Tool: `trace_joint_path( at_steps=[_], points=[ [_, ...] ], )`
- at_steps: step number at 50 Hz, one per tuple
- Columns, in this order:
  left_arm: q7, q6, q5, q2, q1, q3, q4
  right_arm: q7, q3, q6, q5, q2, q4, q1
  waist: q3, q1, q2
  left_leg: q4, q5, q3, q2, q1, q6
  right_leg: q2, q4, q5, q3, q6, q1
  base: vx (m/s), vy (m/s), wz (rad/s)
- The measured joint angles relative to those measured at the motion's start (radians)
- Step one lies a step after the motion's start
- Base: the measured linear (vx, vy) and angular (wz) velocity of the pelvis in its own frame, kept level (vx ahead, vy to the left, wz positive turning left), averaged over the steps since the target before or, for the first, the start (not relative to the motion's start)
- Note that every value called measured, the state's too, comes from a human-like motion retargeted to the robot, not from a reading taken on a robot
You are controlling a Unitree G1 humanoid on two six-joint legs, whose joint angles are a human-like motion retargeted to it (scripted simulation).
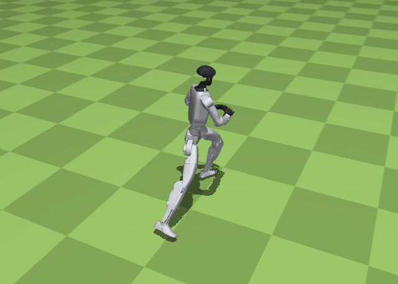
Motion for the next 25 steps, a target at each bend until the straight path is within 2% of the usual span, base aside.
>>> trace_joint_path(
  at_steps=[12,19,25],
  points=[
    [-0.002,0.007,0.012,-0.004,-0.004,0.006,0.03,0.015,-0.041,0.003,0.01,-0.018,0.013,0.072,0.009,0.014,0.0,-0.014,0.038,-0.001,0.018,0.013,0.0,0.017,-0.018,0.004,0.018,0.0,-0.009,0.0,-0.01,-0.07],
    [-0.012,0.019,0.016,0.029,-0.069,-0.02,0.035,0.037,-0.103,0.012,0.068,-0.066,0.005,0.131,0.017,-0.015,-0.046,-0.21,0.157,0.044,-0.054,0.055,0.0,0.036,-0.021,0.001,-0.05,0.0,0.004,-0.08,-0.22,0.38],
    [-0.02,0.038,0.023,0.007,-0.072,-0.006,0.021,0.06,-0.139,0.015,0.093,-0.139,-0.002,0.189,0.027,-0.073,-0.079,-0.449,0.272,0.08,-0.132,0.147,0.0,0.062,-0.01,-0.024,-0.124,0.0,0.052,-0.08,-0.3,0.48]
  ],
)
